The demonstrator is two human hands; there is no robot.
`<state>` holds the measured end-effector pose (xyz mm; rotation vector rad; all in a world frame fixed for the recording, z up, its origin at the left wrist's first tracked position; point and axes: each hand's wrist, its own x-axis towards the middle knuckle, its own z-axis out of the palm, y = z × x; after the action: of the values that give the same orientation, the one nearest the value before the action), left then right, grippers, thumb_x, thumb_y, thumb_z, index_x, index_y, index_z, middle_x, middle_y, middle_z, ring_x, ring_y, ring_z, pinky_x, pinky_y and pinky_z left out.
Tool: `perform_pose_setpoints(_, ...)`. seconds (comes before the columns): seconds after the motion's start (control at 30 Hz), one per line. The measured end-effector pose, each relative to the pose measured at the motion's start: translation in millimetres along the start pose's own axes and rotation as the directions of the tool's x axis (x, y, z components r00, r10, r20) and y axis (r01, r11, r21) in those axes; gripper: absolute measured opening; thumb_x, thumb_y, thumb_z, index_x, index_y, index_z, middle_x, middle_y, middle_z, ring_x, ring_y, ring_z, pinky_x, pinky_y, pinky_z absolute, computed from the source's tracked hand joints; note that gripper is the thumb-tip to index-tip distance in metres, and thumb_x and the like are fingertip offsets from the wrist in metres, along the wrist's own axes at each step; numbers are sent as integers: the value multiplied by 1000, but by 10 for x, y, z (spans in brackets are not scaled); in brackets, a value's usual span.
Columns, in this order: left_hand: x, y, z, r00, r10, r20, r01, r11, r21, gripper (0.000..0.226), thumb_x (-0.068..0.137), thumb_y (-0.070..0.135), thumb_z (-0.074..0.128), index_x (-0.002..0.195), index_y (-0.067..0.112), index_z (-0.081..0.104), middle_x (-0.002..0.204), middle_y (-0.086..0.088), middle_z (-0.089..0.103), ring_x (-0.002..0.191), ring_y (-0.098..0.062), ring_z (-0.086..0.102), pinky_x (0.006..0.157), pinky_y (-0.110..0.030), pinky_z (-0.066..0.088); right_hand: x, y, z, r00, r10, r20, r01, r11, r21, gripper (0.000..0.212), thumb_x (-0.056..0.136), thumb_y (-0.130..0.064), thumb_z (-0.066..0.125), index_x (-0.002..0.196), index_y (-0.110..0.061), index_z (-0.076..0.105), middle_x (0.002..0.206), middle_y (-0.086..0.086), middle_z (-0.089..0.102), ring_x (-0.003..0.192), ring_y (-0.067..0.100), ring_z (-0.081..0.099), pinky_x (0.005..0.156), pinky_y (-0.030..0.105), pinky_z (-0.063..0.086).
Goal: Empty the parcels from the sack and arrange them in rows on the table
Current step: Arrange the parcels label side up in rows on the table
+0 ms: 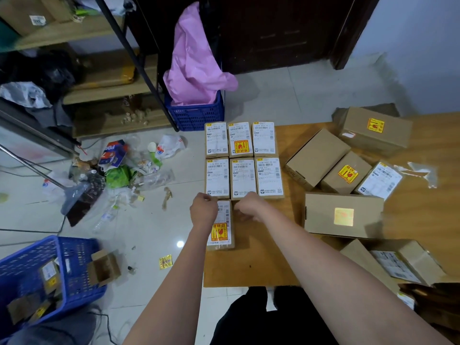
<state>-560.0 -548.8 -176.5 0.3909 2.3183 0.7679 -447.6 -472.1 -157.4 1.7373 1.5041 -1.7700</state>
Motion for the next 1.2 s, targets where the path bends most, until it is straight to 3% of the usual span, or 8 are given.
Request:
perform_pose_setpoints(0.1,-105,293,170,992,70,101,-67,997,-27,19,92,21,54,102,10,65,104,-4,65,96,-28,62,82,-38,53,-40,-34,-231,999,6,-46,-3,998,56,25,92,-13,56,115,-3,60,96,12,71,78,24,69,66,30,57)
perform_pose_setpoints(0.23,-291,650,487,962,142,233,-139,990,-26,17,90,23,55,98,15,67,107,-7,69,99,-27,64,85,-39,54,-106,-1,-584,991,-13,-132,26,995,100,32,89,-12,57,120,-5,57,97,12,71,61,20,66,55,25,51)
perform_pose_setpoints(0.4,-580,1015,897,905,182,385,-190,982,-16,17,91,22,52,77,23,62,93,-12,71,84,-31,67,73,-42,56,-152,237,-1102,959,-20,-282,62,988,138,11,87,-6,56,95,-6,64,89,11,64,69,25,61,51,27,47)
perform_pose_setpoints(0.5,-746,1161,1143,861,200,467,-211,977,-28,15,94,22,51,93,16,64,92,-12,69,76,-27,62,68,-37,52,-181,444,-1407,928,-23,-372,78,988,132,6,83,-8,58,88,-7,61,82,15,62,66,27,61,56,32,52)
perform_pose_setpoints(0.63,-899,1329,1465,818,238,524,-290,957,18,21,95,24,49,103,13,65,100,-9,68,89,-29,63,79,-41,55,-188,710,-1784,891,22,-454,57,986,158,5,79,-5,56,81,-5,61,80,15,63,76,31,65,58,32,49)
perform_pose_setpoints(0.97,-1249,1821,2259,764,297,573,-409,910,73,26,93,19,49,111,12,67,113,-12,68,104,-34,63,84,-40,54,-96,1241,-2688,806,198,-557,-14,949,316,32,84,-12,58,113,-14,46,102,11,54,90,24,52,70,28,40)
perform_pose_setpoints(1.13,-1362,2073,2639,738,274,617,-430,895,117,30,95,20,49,121,15,64,121,-11,65,106,-32,61,84,-34,51,-18,1481,-3081,781,285,-556,-74,925,372,60,89,-18,57,141,0,31,129,15,54,122,29,51,89,33,47)
perform_pose_setpoints(1.2,-1389,2137,2764,720,262,642,-442,887,134,35,95,18,46,126,15,61,126,-9,62,108,-30,57,86,-33,47,3,1550,-3217,786,312,-534,-104,918,383,53,89,-16,55,137,-2,36,119,14,54,110,28,53,76,31,46)
